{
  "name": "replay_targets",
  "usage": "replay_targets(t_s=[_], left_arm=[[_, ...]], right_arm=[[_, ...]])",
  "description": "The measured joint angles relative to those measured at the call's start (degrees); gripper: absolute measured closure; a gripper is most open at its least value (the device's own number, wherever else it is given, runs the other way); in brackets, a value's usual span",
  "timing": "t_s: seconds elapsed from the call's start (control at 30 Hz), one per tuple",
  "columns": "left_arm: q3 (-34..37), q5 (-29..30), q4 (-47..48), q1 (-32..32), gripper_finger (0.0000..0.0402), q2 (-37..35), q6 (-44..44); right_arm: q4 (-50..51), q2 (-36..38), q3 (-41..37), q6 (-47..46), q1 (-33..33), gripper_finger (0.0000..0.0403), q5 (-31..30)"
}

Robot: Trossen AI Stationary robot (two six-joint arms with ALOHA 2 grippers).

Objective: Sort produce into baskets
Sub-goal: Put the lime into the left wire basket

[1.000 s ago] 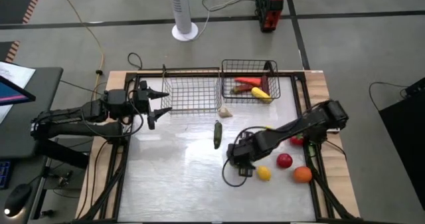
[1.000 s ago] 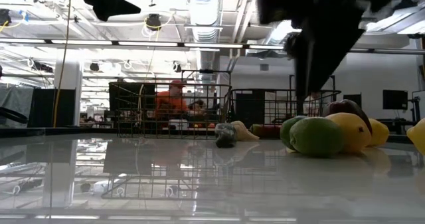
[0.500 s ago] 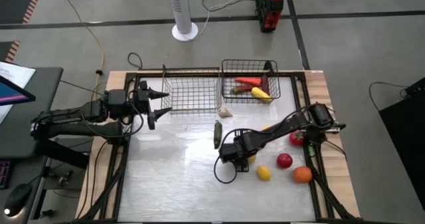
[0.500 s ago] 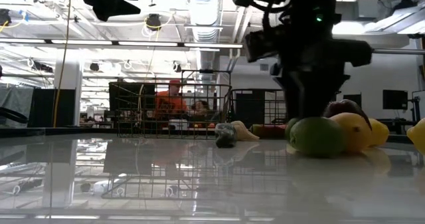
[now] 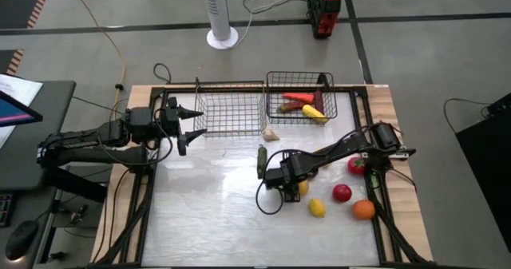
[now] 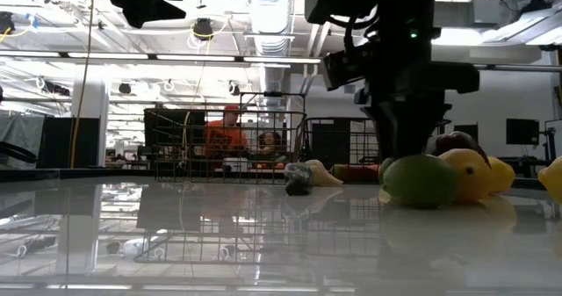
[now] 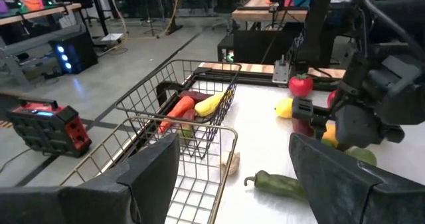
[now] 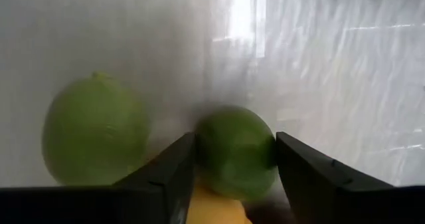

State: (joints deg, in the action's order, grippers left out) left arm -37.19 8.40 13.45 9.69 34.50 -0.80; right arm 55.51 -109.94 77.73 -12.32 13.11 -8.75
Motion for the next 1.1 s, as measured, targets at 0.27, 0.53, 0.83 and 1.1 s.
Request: replay_targets(t_s=[0.27, 0.53, 0.83, 1.1], left_arm=[[0.0, 0.0, 0.0, 0.0, 0.0129, 0.0, -0.2], [0.0, 0.0, 0.0, 0.0, 0.0129, 0.0, -0.1], [0.0, 0.0, 0.0, 0.0, 0.0129, 0.0, -0.1], [0.0, 0.0, 0.1, 0.0, 0.0129, 0.0, -0.6]], right_arm=[[4.0, 0.5, 2.1, 1.9, -2.1, 0.0241, -0.1], [17.7, 0.6, 13.8, 5.4, -3.9, 0.0239, -9.4], [23.3, 0.6, 22.2, 11.8, -11.4, 0.0237, -21.5], [22.8, 1.0, 22.2, 18.6, -20.7, 0.0237, -21.0]])
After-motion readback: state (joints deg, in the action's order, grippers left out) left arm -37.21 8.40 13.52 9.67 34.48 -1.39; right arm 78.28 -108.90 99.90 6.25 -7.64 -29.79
